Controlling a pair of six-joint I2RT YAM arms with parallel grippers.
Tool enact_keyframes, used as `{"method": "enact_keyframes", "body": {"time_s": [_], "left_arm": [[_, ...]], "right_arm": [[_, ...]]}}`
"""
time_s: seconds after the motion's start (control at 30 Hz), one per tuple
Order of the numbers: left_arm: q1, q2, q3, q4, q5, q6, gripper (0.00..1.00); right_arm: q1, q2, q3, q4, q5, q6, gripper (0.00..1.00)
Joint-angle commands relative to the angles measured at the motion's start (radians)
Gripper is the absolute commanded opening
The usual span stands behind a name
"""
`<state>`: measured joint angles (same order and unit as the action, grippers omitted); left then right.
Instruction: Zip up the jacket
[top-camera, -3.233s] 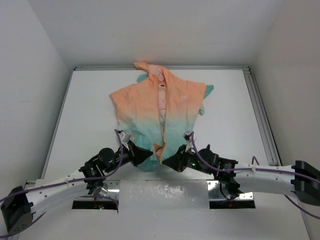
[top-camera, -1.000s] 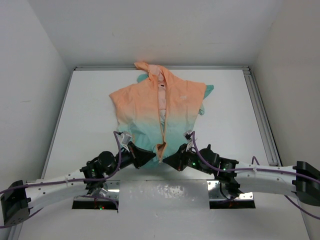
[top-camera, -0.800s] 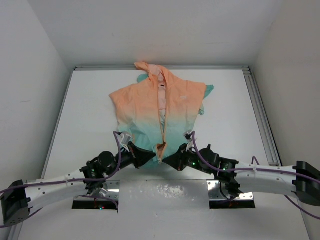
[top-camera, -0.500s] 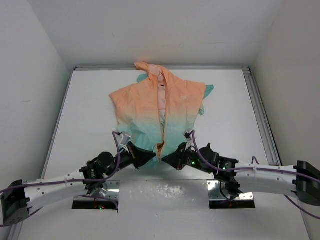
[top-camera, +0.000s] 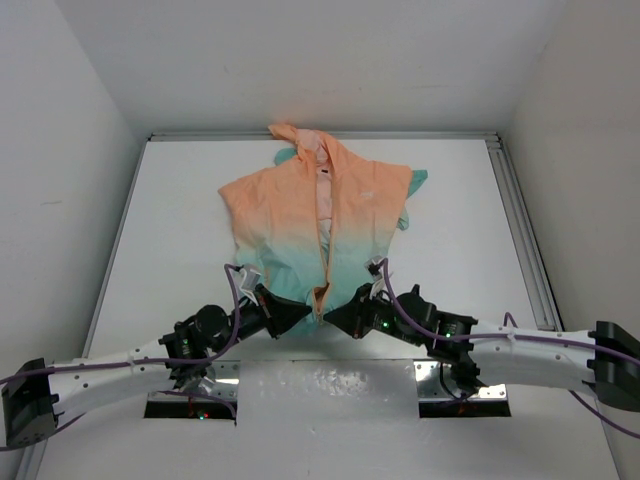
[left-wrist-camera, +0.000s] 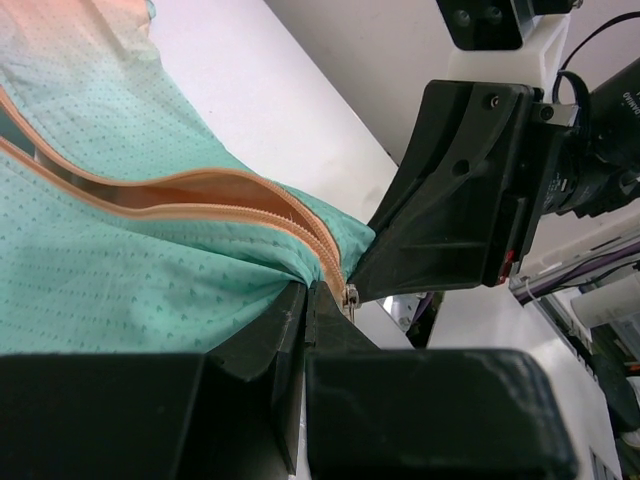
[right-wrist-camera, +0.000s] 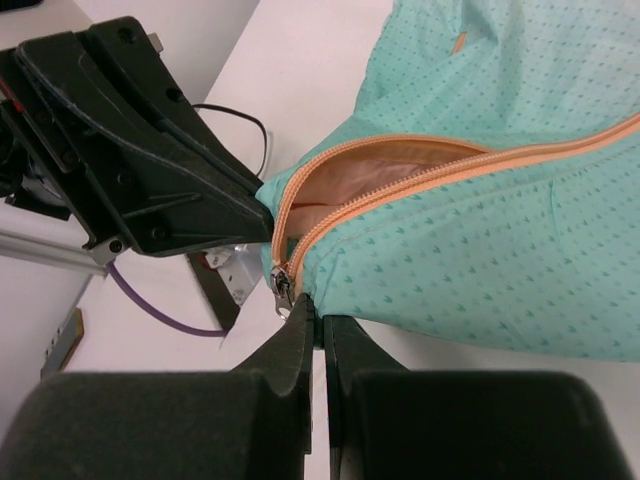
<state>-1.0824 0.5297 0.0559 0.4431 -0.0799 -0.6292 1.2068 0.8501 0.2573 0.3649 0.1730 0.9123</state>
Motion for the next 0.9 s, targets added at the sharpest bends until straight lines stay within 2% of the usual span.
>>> {"method": "enact_keyframes", "body": {"time_s": [0.0, 0.67, 0.87], "left_arm": [[-0.020, -0.010, -0.048, 0.011, -0.014, 0.005, 0.00], [-0.083, -0.002, -0.018, -0.043, -0.080, 0.023, 0.00], [-0.102, 0.000, 0.015, -0.119, -0.116, 0.036, 0.00]], "right_arm": [[0.005, -0.002, 0.068, 0.005, 0.036, -0.012, 0.00], [0.005, 0.059, 0.184, -0.182, 0.089, 0.016, 0.00], [0.007, 0.107, 0.250, -0.224, 0.091, 0.008, 0.00]]}}
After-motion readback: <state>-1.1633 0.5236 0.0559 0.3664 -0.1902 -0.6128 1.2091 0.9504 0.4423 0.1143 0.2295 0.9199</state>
